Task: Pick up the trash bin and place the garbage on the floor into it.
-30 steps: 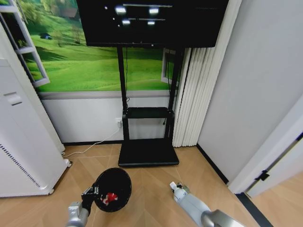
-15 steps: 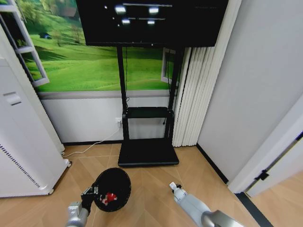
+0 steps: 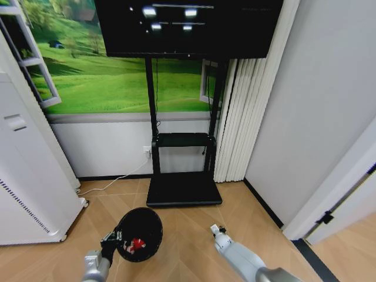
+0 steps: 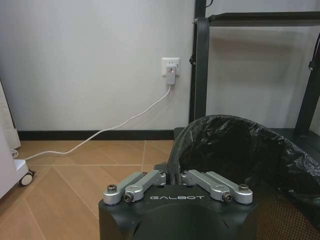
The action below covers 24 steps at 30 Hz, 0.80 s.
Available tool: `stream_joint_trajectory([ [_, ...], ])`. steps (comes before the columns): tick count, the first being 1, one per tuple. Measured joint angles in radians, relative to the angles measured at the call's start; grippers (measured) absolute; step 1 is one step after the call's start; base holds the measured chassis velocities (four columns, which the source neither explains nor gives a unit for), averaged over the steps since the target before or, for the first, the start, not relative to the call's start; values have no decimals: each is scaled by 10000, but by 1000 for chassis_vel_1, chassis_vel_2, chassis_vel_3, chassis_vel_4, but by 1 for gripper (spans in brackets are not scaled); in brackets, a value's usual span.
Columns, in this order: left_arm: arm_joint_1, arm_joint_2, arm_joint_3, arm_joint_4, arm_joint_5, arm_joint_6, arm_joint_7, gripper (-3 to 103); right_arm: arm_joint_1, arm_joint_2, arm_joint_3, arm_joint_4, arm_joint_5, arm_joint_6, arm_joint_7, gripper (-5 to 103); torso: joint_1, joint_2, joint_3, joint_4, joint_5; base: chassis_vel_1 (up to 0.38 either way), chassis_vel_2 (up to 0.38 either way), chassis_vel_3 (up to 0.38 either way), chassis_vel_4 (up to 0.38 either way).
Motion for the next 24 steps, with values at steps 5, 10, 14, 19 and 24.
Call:
stream_joint_trajectory([
  [5,-118,78,-21,0,-77,3,0,7,-183,-209,288,881,294,-10,319,73,0,0,0,0,0,0,0,0,0],
  [10,-188,93,-36,-1,-110,21,-10,7,-285,-391,644,1406,370,129,567,89,0,0,0,1,0,0,0,0,0],
  [14,-263,42,6,40,-108,34,-15,7,-292,-659,908,1781,484,194,581,100,0,0,0,0,1,0,0,0,0],
  [19,-282,-49,45,76,-80,35,-14,7,-410,-1380,1102,2797,921,29,577,100,0,0,0,3,0,0,0,0,0],
  [24,-271,-137,48,106,-18,17,-3,7,-984,-2273,1761,4514,1255,-116,572,100,0,0,0,-3,0,0,0,0,0],
])
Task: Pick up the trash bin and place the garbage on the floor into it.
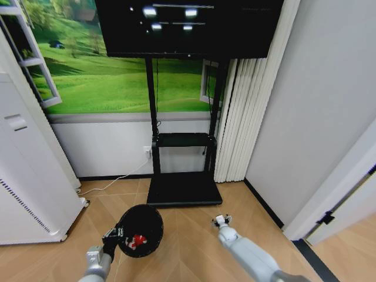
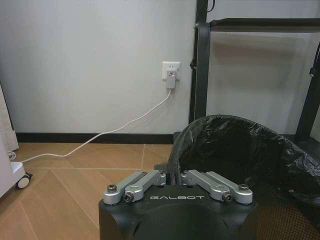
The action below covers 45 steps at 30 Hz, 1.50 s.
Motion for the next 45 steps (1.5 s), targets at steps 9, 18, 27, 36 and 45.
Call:
stream_joint_trajectory([
  [9,-23,-157,146,11,170,-15,6,7,-1289,-764,1292,2414,-53,194,-11,100,-2,0,-1,2,1,0,0,0,0],
  [18,-193,-350,233,147,333,-84,48,7,-2953,-1408,3160,4455,-424,736,-332,100,-2,1,-1,4,1,0,0,0,0],
  [27,-219,-617,335,-5,538,-104,72,7,-4720,-1397,5030,5690,-1209,1482,-1041,100,-1,1,-1,0,2,0,0,0,0],
  [36,-108,-672,352,-107,661,-130,129,7,-5047,-1282,5209,5866,-1410,1603,-1080,100,-1,0,-1,4,0,0,0,0,0],
  [45,-53,-877,300,-204,679,-195,152,7,-5582,-1169,5564,6186,-1610,1847,-1315,100,-1,1,0,3,0,0,0,0,0],
])
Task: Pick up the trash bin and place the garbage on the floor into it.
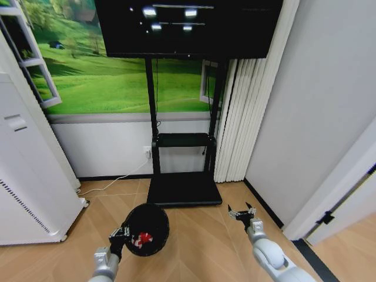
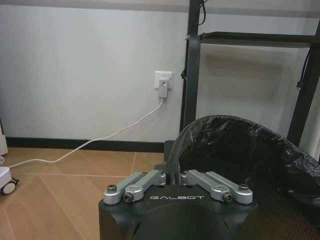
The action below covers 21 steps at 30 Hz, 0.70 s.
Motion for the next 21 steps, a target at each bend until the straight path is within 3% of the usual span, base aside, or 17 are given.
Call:
stream_joint_trajectory([
  [10,-20,-93,46,-6,58,0,15,7,-114,7,133,10,-82,114,-81,100,1,0,0,0,0,0,0,0,0],
  [18,59,-96,6,-5,71,-18,30,7,-46,112,89,-215,-105,967,-445,100,1,0,0,1,-1,0,0,0,0],
  [21,70,-90,-9,-6,73,-26,39,7,-94,140,128,-328,-467,1264,-907,100,1,-1,0,0,-1,0,0,0,0],
])
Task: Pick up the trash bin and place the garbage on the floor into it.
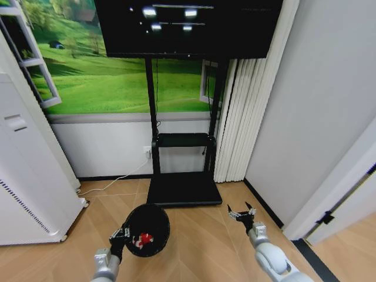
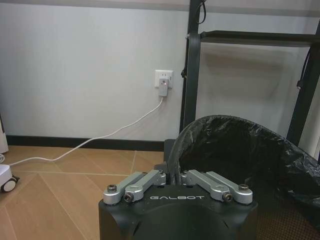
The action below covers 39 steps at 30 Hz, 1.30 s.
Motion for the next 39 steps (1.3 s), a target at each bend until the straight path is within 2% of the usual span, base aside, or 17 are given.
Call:
stream_joint_trajectory([
  [14,-7,-17,3,14,26,-16,10,7,-36,63,92,-70,246,77,-216,100,0,0,0,1,1,-5,-14,1,18],
  [26,-32,-15,-31,94,6,-28,17,7,121,98,-113,-248,204,88,-279,100,-1,0,-1,0,-1,-120,-193,110,201],
  [30,-41,-18,-26,161,2,-38,24,7,182,93,-166,-529,60,522,-185,100,2,-1,2,-2,0,-192,-278,168,267],
  [34,-64,-23,-11,186,1,-40,31,7,178,60,-161,-628,60,587,-205,100,2,-1,2,-4,4,-75,-244,52,244],
  [36,-103,-20,8,219,2,-39,35,7,220,73,-159,-772,144,885,-333,100,0,-1,0,1,0,113,-168,-100,172],
  [39,-114,-14,10,223,2,-39,34,7,238,83,-166,-807,180,948,-350,100,-2,0,-2,0,0,154,-119,-151,138],
])
